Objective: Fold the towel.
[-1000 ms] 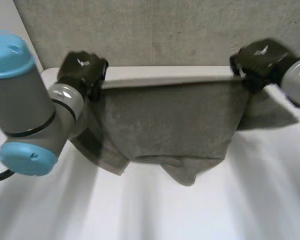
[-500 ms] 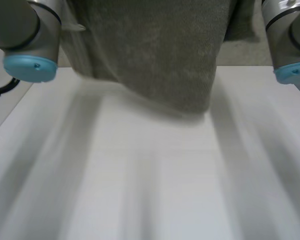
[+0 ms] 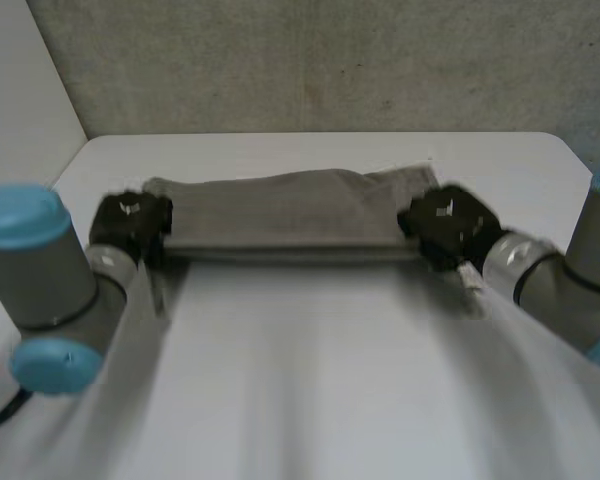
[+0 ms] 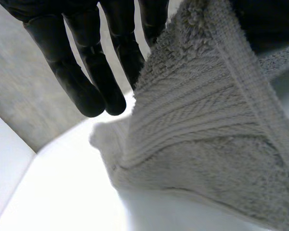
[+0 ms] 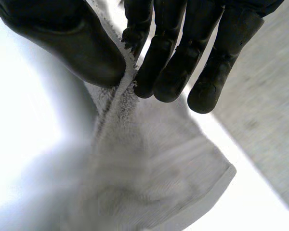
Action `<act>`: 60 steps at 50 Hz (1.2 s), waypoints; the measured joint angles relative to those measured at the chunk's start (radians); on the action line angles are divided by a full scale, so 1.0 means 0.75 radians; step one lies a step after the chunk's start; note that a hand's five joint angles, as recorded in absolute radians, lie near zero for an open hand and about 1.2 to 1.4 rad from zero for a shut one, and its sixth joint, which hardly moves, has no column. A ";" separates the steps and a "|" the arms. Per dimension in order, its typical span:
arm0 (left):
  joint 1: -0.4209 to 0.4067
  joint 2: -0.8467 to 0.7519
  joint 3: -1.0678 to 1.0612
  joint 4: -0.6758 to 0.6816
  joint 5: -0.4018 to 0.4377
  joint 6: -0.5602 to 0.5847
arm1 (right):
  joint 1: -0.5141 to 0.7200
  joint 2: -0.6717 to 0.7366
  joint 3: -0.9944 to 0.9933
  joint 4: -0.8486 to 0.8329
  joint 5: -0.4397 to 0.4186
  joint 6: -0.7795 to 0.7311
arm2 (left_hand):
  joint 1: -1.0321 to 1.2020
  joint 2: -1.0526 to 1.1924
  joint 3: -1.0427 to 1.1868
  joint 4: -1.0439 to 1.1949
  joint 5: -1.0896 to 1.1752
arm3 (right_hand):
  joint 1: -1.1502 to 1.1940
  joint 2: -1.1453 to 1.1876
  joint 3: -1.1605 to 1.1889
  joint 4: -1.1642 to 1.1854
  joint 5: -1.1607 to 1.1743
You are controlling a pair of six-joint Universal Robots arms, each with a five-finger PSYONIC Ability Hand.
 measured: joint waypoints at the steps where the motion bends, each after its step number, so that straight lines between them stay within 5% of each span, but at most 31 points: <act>1: -0.001 -0.002 -0.045 0.031 0.007 0.027 | -0.004 0.002 0.040 0.006 0.004 -0.032 | 0.000 0.000 0.000 0.000 0.000 | 0.000 0.000 0.000 0.000 0.000; 6: -0.006 -0.015 -0.157 0.127 0.027 0.131 | -0.022 0.002 0.140 0.008 0.018 -0.091 | 0.000 0.003 0.001 0.000 0.000 | -0.039 -0.050 -0.043 -0.042 -0.056; 11: -0.009 -0.022 -0.186 0.196 0.033 0.196 | -0.039 0.002 0.199 -0.012 0.027 -0.072 | 0.000 0.003 0.001 0.000 0.000 | -0.448 -0.457 -0.444 -0.438 -0.471; 31: -0.005 -0.031 -0.257 0.382 0.033 0.194 | -0.110 0.079 0.259 -0.211 0.141 0.193 | 0.000 0.000 -0.024 -0.003 -0.004 | -1.030 -1.022 -1.020 -1.032 -1.112; 60: -0.001 -0.038 -0.276 0.405 0.032 0.198 | -0.188 0.159 0.203 -0.157 0.104 0.083 | -0.004 -0.175 -0.218 -0.183 -0.190 | -1.000 -1.029 -1.006 -1.019 -1.026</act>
